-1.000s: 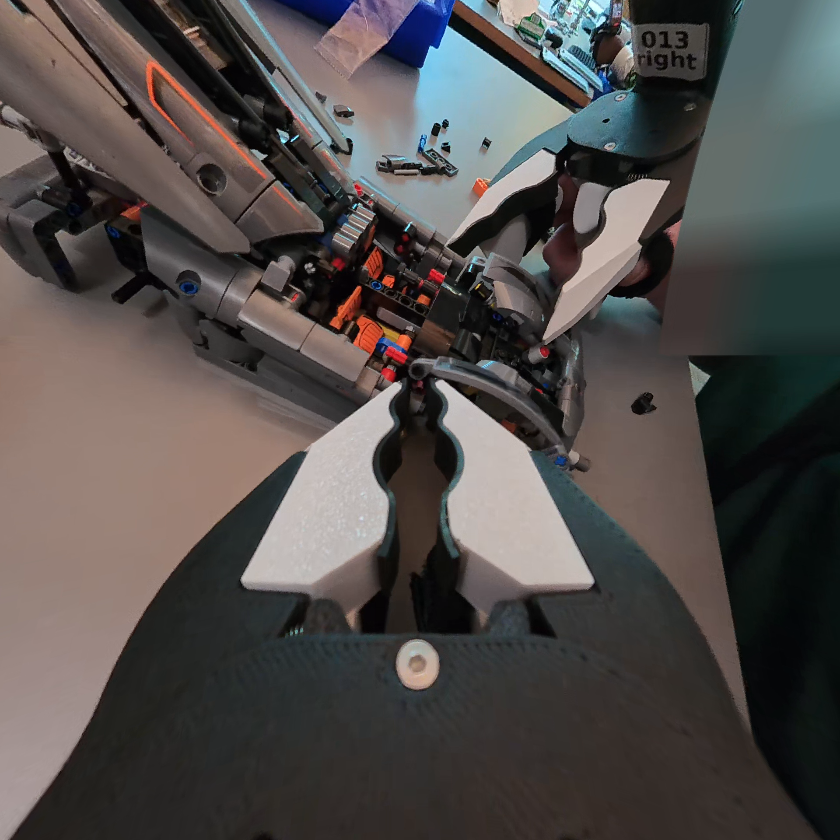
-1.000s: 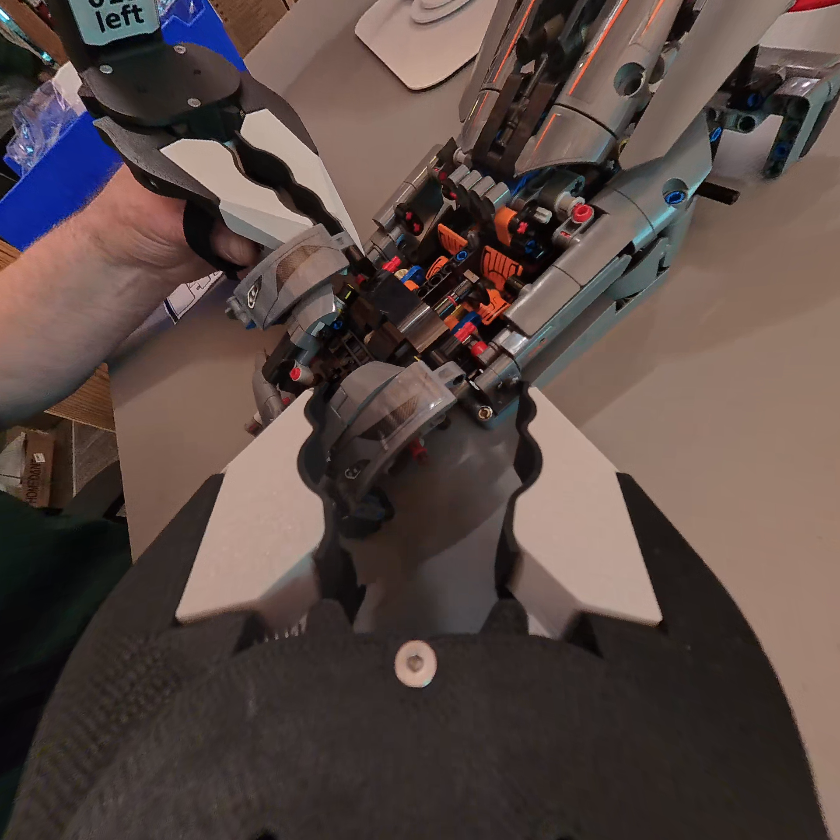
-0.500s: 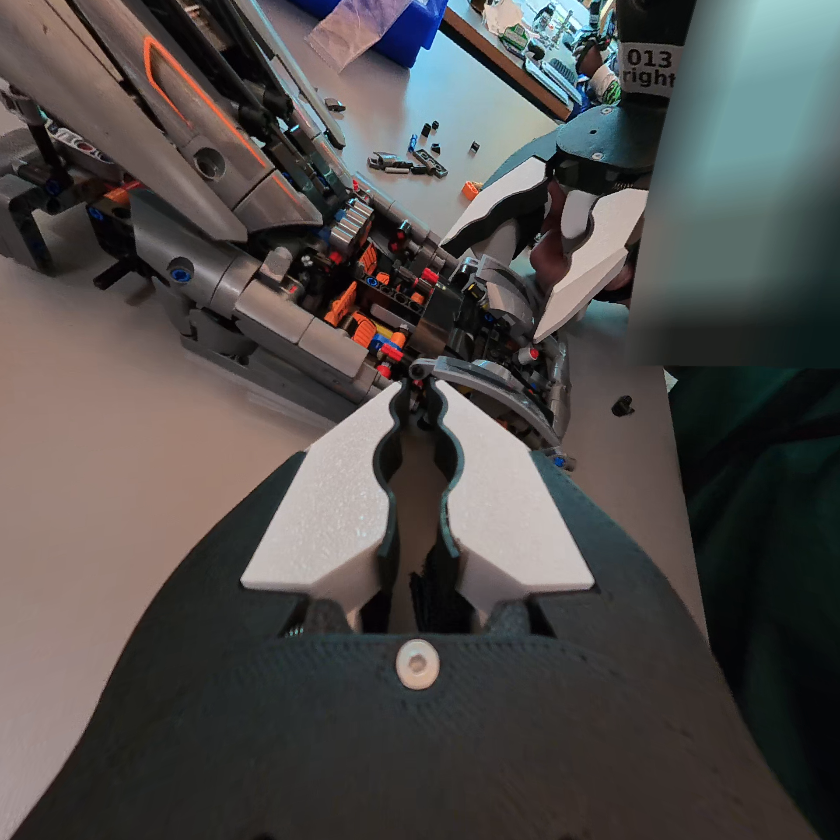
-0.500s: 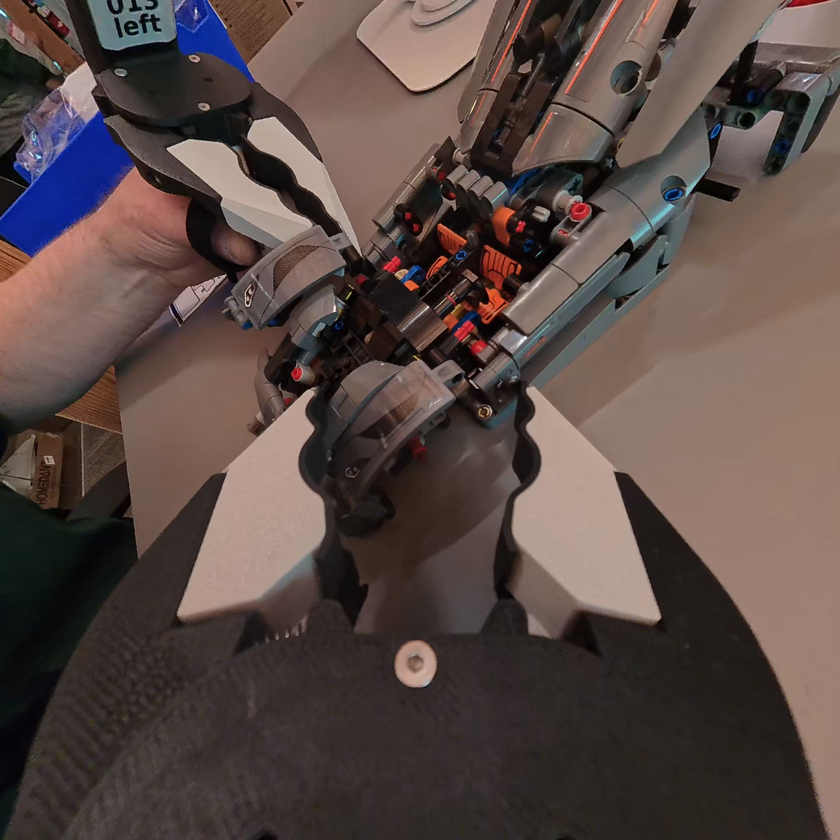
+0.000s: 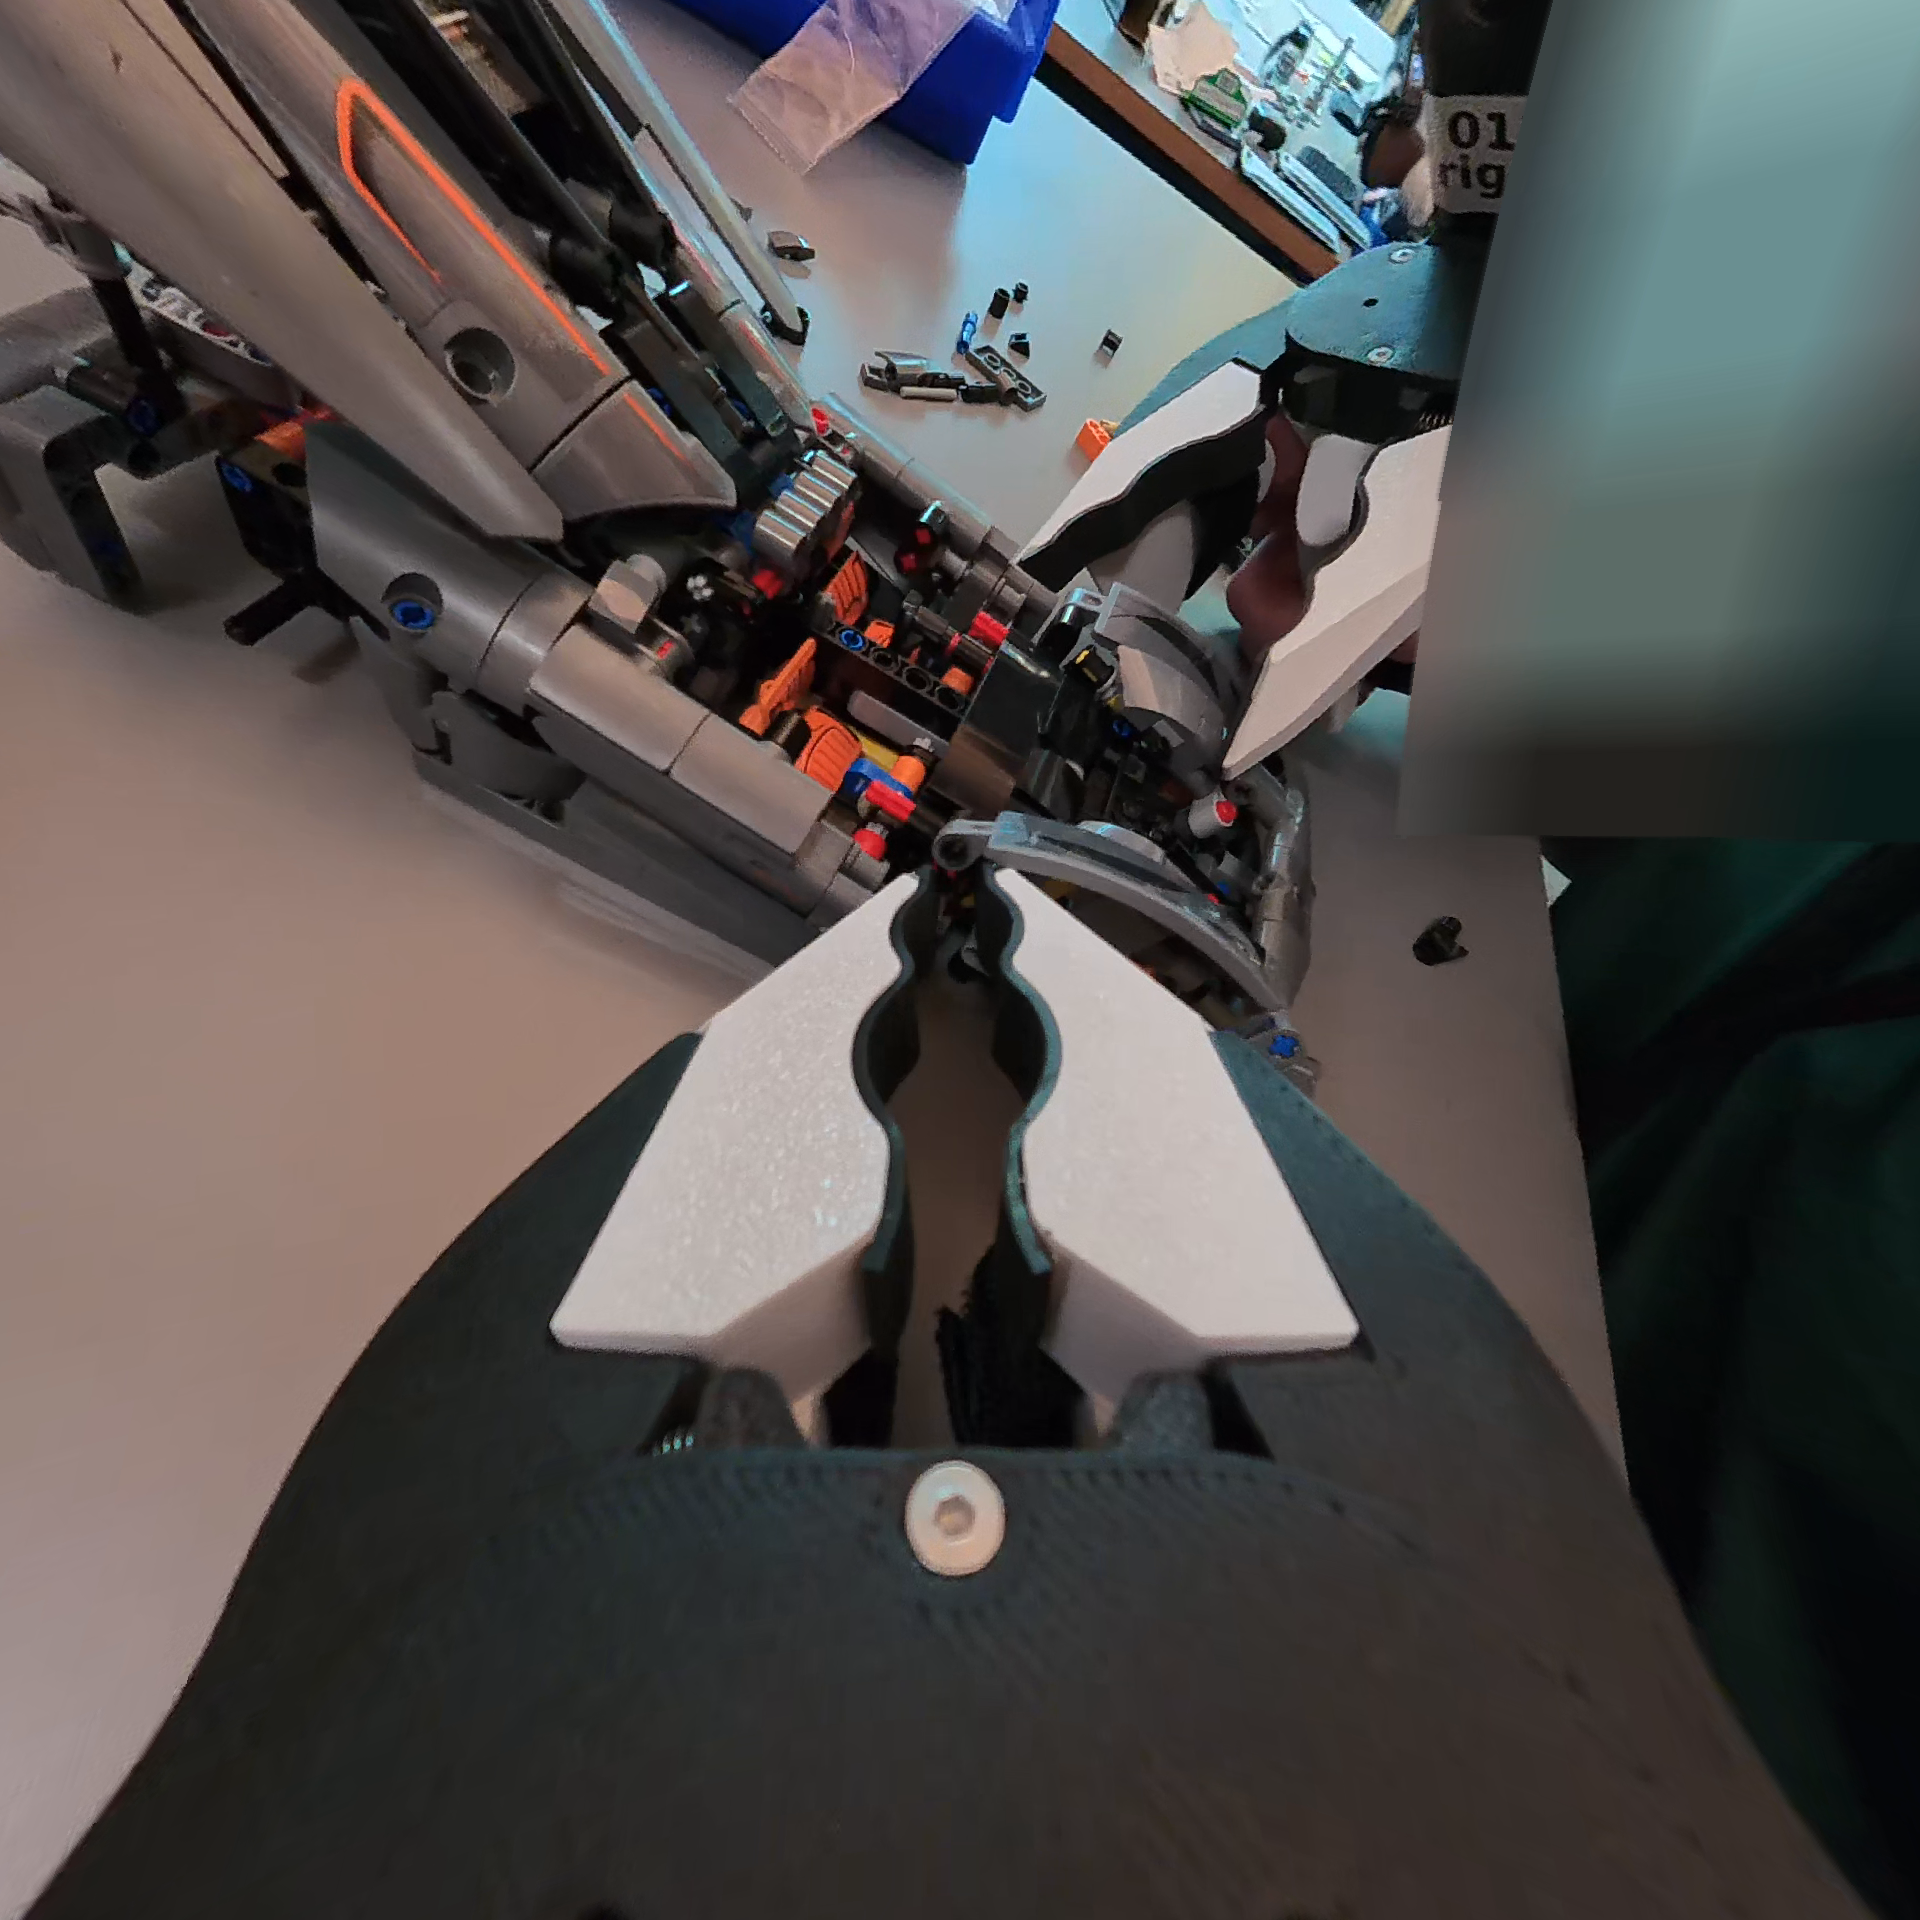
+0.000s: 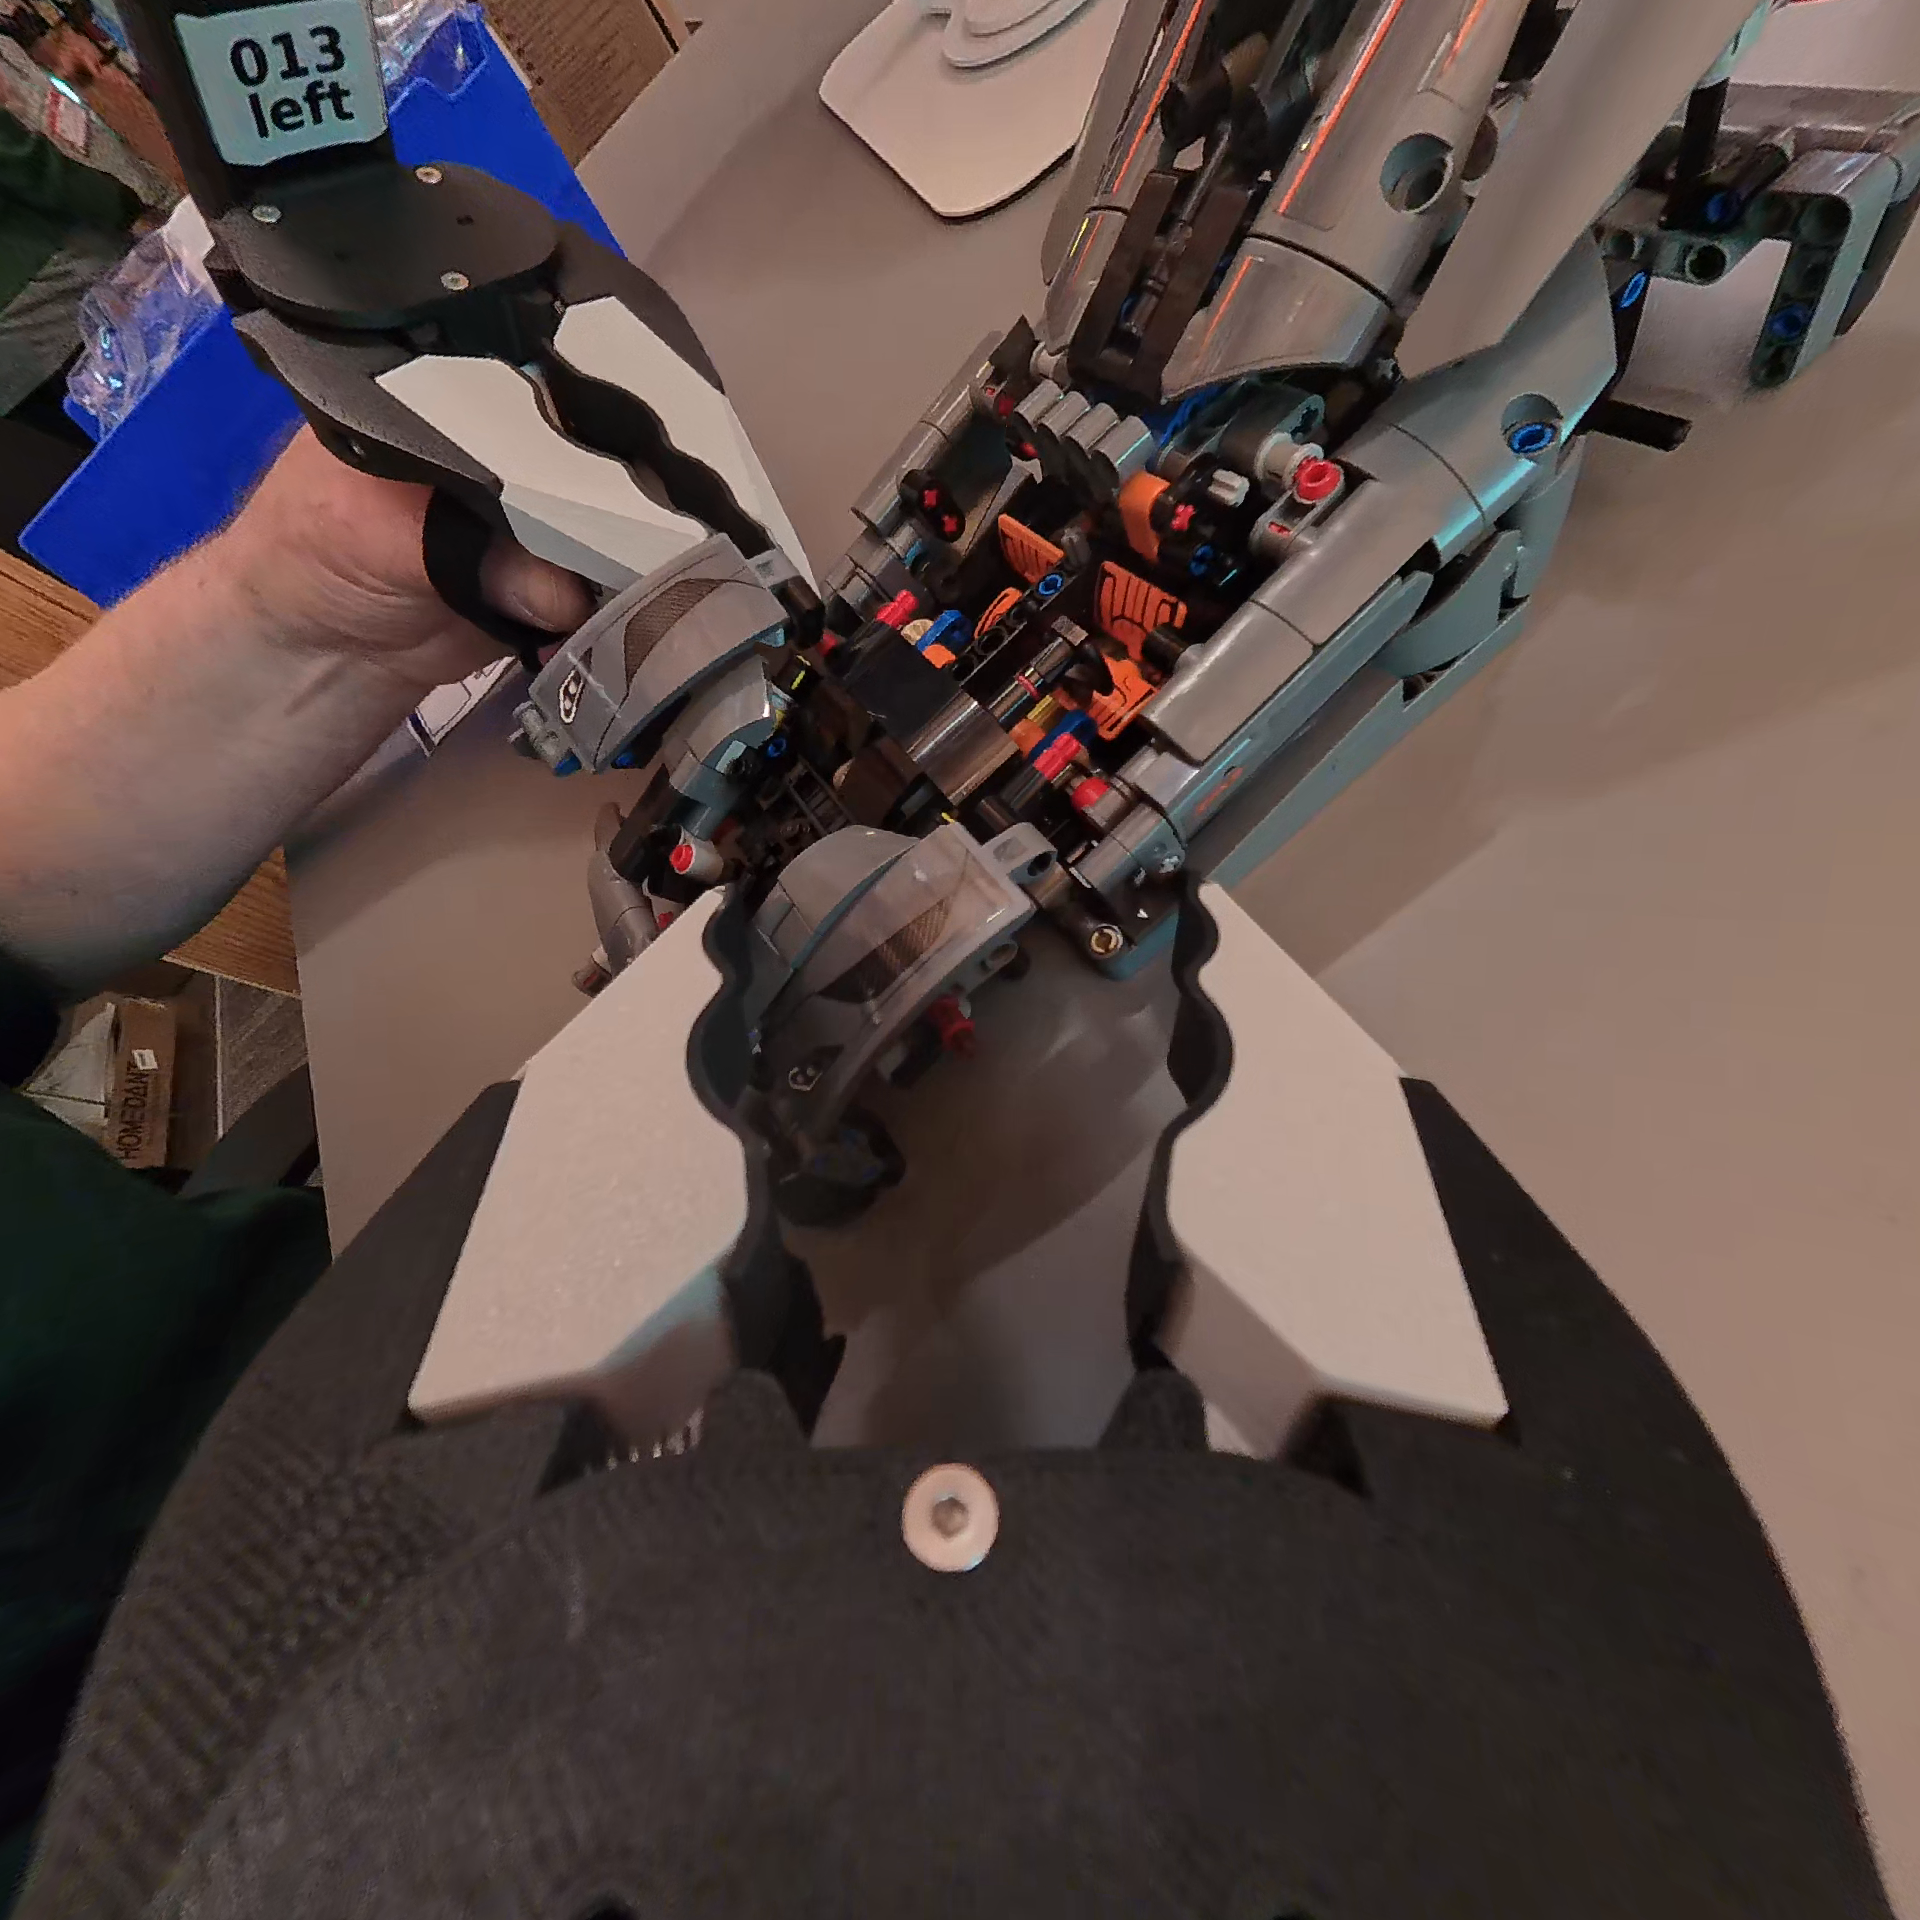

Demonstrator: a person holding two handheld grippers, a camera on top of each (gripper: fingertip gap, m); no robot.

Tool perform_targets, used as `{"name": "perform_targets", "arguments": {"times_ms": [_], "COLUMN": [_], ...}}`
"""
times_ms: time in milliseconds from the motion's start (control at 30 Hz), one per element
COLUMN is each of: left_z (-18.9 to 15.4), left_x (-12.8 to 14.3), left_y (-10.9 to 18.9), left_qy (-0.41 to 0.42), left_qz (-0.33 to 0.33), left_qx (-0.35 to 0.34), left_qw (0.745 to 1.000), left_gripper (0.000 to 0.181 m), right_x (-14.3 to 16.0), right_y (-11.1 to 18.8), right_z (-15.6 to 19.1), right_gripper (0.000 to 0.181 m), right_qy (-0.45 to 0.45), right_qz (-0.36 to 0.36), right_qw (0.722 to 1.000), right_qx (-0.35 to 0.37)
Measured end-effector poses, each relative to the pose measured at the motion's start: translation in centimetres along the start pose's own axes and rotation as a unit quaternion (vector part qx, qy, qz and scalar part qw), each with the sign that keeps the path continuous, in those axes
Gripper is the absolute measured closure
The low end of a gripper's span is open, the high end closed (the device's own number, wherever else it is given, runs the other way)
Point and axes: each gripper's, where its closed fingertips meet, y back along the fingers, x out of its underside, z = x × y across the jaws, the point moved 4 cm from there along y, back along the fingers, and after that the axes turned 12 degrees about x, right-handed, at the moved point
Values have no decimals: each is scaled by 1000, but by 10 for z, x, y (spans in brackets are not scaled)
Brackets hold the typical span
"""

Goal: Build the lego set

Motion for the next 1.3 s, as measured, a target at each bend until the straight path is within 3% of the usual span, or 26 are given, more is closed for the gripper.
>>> {"name": "perform_targets", "arguments": {"times_ms": [867, 1300], "left_z": [-4, -2], "left_x": [1, 1], "left_y": [-2, -2], "left_qy": [-44, -3], "left_qz": [25, -16], "left_qx": [-94, -60], "left_qw": [994, 998], "left_gripper": [176, 176], "right_x": [1, 1], "right_y": [2, 3], "right_z": [1, 0], "right_gripper": [103, 103], "right_qy": [-8, -13], "right_qz": [0, -1], "right_qw": [1000, 1000], "right_qx": [-12, -15]}}
